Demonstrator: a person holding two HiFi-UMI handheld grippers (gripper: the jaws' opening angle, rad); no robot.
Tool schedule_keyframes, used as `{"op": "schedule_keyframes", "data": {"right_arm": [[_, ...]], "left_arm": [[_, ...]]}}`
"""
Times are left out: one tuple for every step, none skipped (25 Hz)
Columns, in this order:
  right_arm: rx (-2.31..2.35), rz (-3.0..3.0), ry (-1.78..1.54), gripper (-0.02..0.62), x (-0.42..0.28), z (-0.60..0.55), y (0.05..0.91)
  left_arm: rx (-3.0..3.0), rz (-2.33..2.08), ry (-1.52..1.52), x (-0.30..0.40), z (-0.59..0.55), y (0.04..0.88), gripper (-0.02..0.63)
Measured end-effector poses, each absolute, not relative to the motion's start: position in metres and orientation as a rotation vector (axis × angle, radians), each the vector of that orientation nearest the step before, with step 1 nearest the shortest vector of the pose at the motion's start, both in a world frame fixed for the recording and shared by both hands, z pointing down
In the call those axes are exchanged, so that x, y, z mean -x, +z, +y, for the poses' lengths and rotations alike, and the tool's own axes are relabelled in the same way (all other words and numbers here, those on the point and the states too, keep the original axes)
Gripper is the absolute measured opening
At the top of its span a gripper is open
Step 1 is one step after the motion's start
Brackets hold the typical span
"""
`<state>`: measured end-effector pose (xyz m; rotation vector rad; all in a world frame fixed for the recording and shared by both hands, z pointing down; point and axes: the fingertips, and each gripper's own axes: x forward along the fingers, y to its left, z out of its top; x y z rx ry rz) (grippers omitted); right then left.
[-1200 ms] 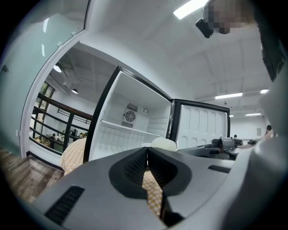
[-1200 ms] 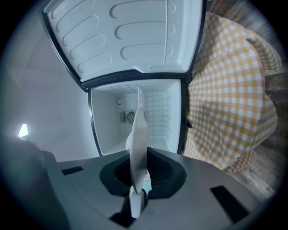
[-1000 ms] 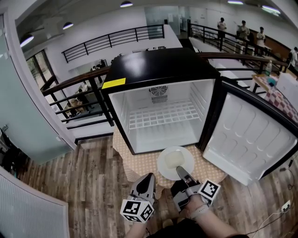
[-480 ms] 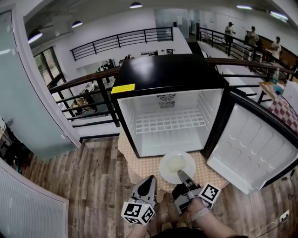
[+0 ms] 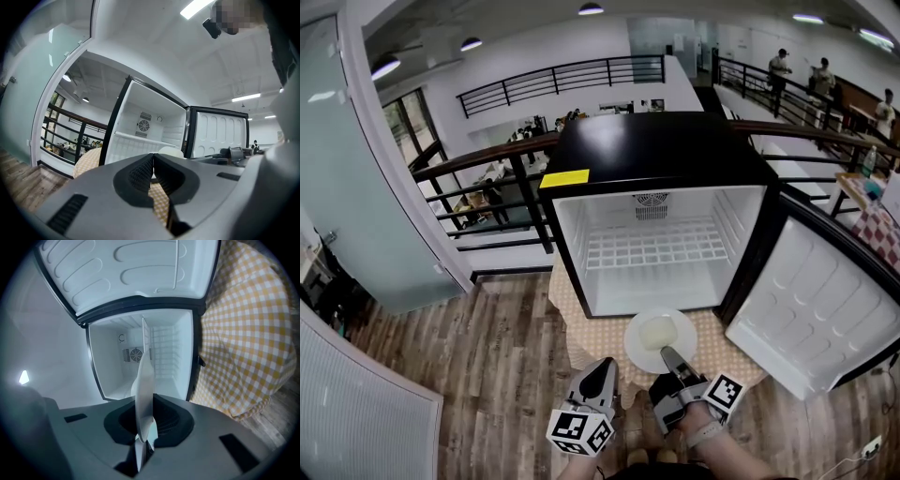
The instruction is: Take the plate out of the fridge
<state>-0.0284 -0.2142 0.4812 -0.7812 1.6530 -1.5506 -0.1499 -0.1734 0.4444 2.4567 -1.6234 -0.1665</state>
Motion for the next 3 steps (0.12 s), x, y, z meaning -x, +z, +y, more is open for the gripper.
{"op": "schedule_keyframes", "data": {"right_arm": [[0.777, 1.652, -1.551, 0.046, 0.0292, -0.2143, 0.4806], [0.773, 1.65, -1.551, 0.046, 0.0299, -0.2143, 0.4801], [0.77, 1.649, -1.55, 0.046, 0.0305, -0.2143, 0.4796]], "left_arm": [[-2.456, -1.623, -0.166, 0.1505, -0.1736, 0.4444, 0.008], [-2.456, -1.622, -0.165, 0.1509, -0.1739, 0.4443, 0.008], [-2.456, -1.621, -0.164, 0.1513, -0.1741, 0.4443, 0.008]]}}
